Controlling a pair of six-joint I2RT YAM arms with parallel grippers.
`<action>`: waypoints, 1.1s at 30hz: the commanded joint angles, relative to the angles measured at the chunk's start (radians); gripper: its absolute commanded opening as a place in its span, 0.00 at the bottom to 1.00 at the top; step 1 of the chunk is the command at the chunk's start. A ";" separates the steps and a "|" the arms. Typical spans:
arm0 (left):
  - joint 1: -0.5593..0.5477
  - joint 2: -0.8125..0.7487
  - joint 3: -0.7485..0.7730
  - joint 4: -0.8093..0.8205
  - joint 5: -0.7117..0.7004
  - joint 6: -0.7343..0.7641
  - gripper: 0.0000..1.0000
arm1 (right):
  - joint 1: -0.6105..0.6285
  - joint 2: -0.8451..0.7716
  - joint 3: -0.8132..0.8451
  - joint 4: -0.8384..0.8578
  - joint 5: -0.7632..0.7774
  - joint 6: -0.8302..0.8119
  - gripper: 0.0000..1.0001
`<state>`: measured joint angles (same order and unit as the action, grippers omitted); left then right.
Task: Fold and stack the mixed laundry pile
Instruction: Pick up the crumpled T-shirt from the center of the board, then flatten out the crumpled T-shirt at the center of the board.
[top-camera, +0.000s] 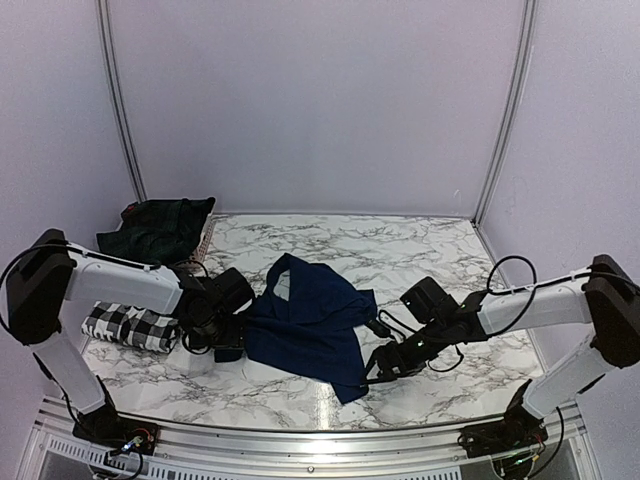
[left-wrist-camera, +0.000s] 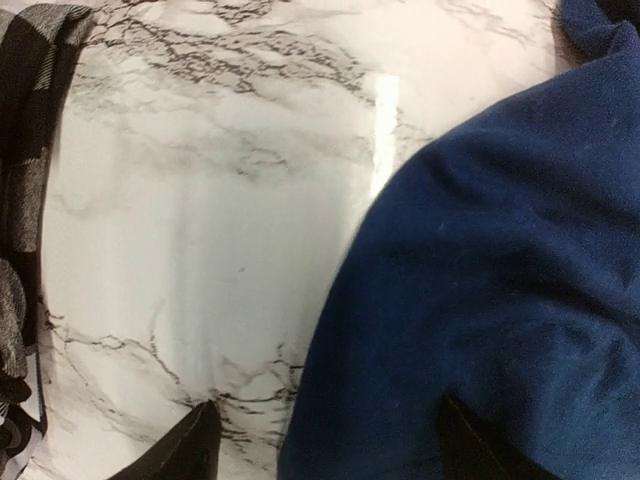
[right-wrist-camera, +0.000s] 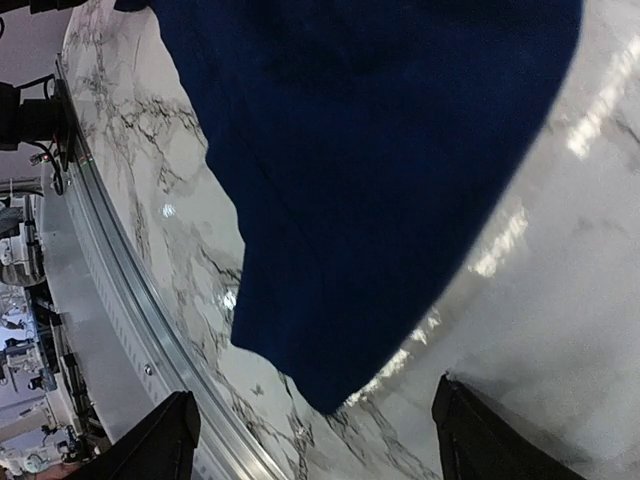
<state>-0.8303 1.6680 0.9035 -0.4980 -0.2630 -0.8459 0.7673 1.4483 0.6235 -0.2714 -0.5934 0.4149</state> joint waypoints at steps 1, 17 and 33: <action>0.003 0.084 0.016 0.026 0.062 0.019 0.71 | 0.076 0.142 0.061 0.032 0.118 0.043 0.79; -0.049 -0.068 0.227 0.080 0.135 0.076 0.00 | -0.075 -0.042 0.325 -0.236 0.316 -0.065 0.00; -0.098 -0.273 0.887 0.025 0.149 0.336 0.00 | -0.205 -0.054 1.449 -0.722 0.442 -0.394 0.00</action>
<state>-0.8894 1.4277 1.7142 -0.4545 -0.1577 -0.6125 0.5472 1.3727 1.8587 -0.8078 -0.1474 0.1005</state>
